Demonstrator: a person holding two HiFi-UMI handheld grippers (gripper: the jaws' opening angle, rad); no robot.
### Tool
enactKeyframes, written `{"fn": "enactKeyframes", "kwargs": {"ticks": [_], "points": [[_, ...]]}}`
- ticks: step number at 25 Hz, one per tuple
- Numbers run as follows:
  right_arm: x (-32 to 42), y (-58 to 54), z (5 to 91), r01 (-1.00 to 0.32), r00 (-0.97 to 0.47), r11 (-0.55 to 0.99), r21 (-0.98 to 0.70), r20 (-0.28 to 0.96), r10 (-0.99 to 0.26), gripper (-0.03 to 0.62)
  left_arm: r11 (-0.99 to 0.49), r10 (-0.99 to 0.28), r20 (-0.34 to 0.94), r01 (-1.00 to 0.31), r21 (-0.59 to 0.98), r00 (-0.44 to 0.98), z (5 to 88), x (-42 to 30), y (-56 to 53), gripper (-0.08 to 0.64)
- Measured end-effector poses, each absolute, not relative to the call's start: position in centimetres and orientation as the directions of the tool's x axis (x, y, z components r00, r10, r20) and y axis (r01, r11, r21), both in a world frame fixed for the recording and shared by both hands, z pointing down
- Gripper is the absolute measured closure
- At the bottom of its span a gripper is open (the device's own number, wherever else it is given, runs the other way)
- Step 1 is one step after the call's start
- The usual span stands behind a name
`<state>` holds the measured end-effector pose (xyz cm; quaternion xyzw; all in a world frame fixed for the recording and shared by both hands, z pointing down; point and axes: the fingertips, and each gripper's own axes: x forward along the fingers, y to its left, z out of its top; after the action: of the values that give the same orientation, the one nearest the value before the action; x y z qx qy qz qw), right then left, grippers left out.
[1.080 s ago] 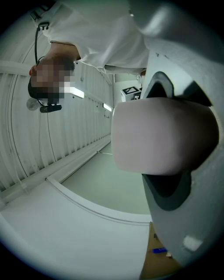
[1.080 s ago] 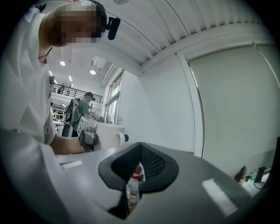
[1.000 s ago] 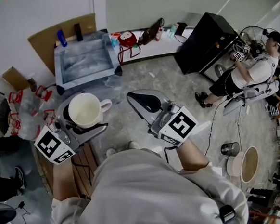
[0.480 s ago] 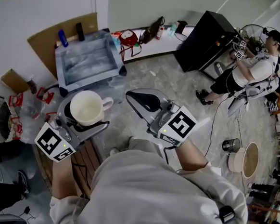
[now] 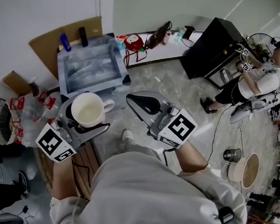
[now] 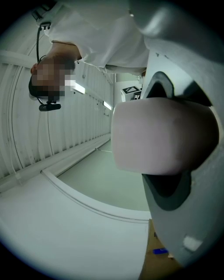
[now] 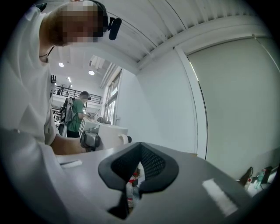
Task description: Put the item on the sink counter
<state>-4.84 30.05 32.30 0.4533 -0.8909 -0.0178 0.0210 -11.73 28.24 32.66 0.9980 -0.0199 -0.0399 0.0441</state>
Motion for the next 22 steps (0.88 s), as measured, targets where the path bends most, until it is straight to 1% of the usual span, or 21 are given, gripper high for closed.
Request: {"fn": "enactKeyframes", "kwargs": {"ticks": [12,22], "points": [[1.1,21.0,31.4,-0.743,-0.667,0.667,0.049,0.014,-0.745,0.588,-0.989,-0.132,-0.081,-0.126,0.079,0.988,31.8,-6.1,19.7,0.091],[1.7,16.0,32.5,-0.700,-0.713,0.714,0.020,0.032,-0.700,0.588,-0.980,-0.171,-0.068,-0.163,0.112,0.983,32.9,-5.0,15.2,0.091]]}}
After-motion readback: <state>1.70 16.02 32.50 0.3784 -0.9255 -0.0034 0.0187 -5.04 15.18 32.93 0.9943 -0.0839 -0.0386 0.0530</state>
